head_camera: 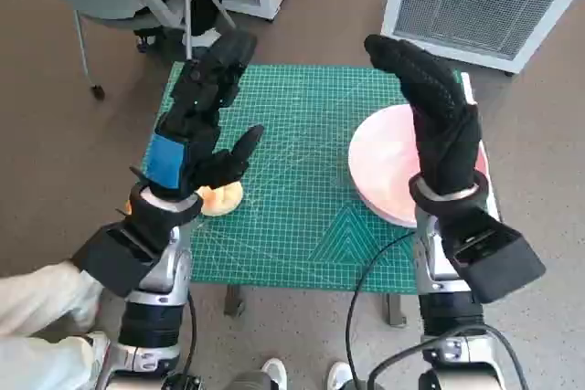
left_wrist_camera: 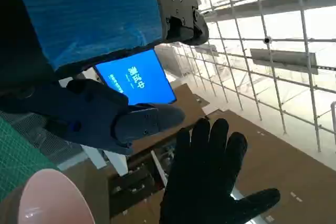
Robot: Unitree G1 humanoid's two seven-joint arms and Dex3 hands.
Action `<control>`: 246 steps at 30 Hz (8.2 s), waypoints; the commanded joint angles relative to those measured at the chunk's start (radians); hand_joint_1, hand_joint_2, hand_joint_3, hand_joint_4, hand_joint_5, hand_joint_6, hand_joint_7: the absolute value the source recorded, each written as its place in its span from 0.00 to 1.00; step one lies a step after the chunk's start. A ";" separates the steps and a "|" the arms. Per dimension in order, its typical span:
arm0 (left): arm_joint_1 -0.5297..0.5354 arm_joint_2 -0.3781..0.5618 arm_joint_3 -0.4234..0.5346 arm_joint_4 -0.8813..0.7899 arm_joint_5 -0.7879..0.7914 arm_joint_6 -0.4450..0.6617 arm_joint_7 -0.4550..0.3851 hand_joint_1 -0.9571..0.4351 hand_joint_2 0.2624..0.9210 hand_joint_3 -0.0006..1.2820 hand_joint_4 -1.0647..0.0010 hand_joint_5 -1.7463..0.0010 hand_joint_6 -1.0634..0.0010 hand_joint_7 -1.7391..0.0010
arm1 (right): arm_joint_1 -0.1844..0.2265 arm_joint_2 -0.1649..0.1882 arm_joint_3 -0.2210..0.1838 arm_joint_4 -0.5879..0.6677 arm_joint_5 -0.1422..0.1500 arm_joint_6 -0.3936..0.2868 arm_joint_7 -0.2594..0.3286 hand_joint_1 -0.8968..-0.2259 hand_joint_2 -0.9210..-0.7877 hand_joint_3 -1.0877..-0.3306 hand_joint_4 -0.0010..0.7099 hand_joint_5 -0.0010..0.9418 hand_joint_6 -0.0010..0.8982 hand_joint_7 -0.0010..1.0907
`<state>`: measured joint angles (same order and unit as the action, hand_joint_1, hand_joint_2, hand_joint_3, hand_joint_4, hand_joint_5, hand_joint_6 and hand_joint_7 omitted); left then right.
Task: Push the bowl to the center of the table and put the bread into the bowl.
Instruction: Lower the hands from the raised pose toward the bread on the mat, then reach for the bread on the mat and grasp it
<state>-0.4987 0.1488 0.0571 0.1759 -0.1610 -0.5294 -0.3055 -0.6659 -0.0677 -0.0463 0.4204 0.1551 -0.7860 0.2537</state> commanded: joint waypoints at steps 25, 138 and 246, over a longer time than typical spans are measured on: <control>-0.006 -0.015 -0.004 -0.001 0.004 -0.012 0.004 0.39 1.00 0.37 0.72 0.99 0.82 0.81 | 0.033 -0.086 -0.086 0.052 0.061 -0.007 0.056 0.53 0.00 0.45 0.51 0.00 0.00 0.67; 0.110 0.056 0.057 -0.069 -0.001 -0.023 0.014 0.39 1.00 0.34 0.77 1.00 0.72 0.94 | -0.271 0.048 -0.344 0.919 -0.022 0.434 -0.373 0.69 0.00 0.29 0.39 0.01 0.03 0.66; -0.025 0.808 -0.339 0.440 0.874 -0.221 -0.128 0.66 0.98 0.02 0.70 0.99 0.56 0.99 | 0.020 -0.062 -0.042 0.098 0.106 -0.076 0.190 0.48 0.00 0.39 0.46 0.05 0.00 0.70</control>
<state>-0.5179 0.9698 -0.2583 0.6096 0.6911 -0.7984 -0.4100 -0.6742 -0.1210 -0.0849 0.5224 0.2594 -0.8764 0.4349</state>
